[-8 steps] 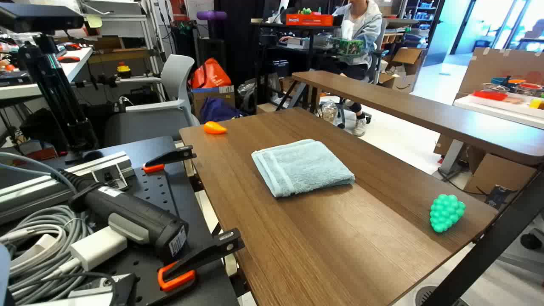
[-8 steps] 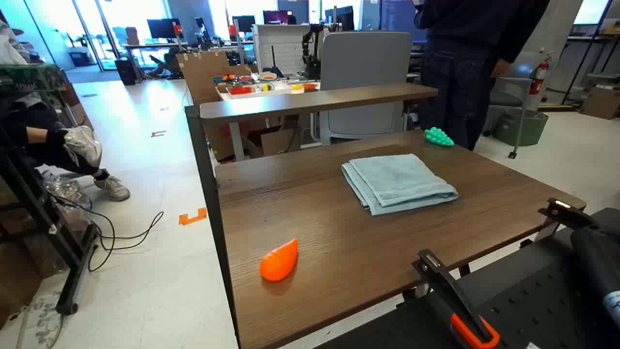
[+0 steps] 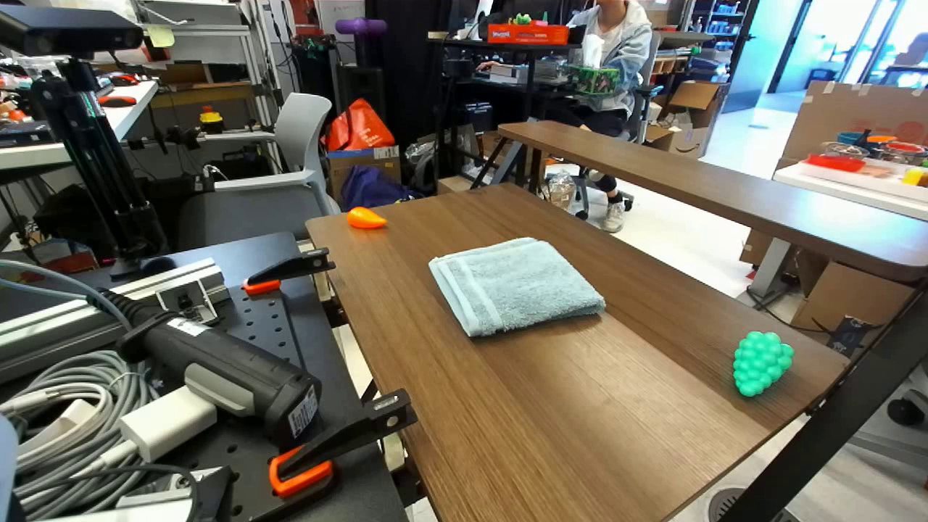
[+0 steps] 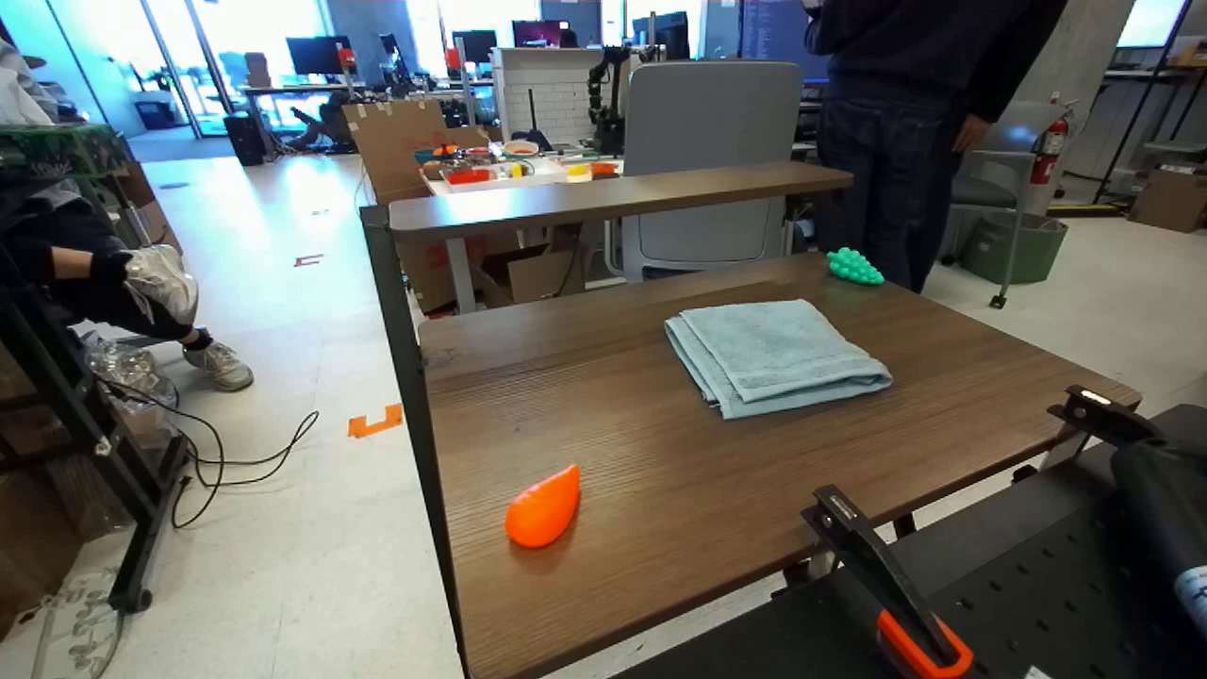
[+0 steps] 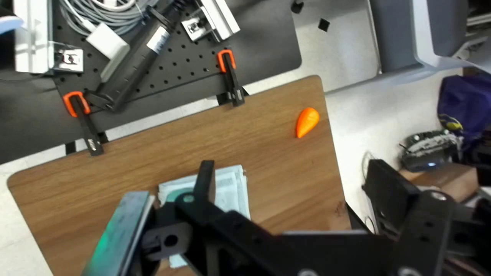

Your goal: Use the towel to wipe the table

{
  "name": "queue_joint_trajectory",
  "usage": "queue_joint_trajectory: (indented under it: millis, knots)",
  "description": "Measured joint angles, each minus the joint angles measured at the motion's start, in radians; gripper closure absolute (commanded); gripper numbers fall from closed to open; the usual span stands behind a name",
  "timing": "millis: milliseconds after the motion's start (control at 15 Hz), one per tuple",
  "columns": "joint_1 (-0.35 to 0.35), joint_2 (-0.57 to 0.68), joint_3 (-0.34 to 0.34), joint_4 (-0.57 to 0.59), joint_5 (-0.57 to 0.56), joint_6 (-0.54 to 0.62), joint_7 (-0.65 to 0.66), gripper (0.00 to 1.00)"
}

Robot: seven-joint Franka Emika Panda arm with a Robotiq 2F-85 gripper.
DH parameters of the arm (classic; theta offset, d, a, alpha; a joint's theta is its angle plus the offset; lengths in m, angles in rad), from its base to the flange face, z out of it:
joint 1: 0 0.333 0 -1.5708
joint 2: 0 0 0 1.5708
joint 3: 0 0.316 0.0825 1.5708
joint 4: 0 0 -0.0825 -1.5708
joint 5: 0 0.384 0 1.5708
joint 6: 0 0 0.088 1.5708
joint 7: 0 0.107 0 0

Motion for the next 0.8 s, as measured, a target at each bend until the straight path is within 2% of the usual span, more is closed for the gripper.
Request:
queue_joint_trajectory:
  millis: [267, 600, 800]
  knots:
    - [0.006, 0.146, 0.036, 0.052, 0.046, 0.148, 0.007, 0.00]
    - [0.014, 0.430, 0.067, 0.229, 0.069, 0.143, 0.060, 0.00]
    - [0.011, 0.433, 0.067, 0.224, 0.069, 0.145, 0.059, 0.00]
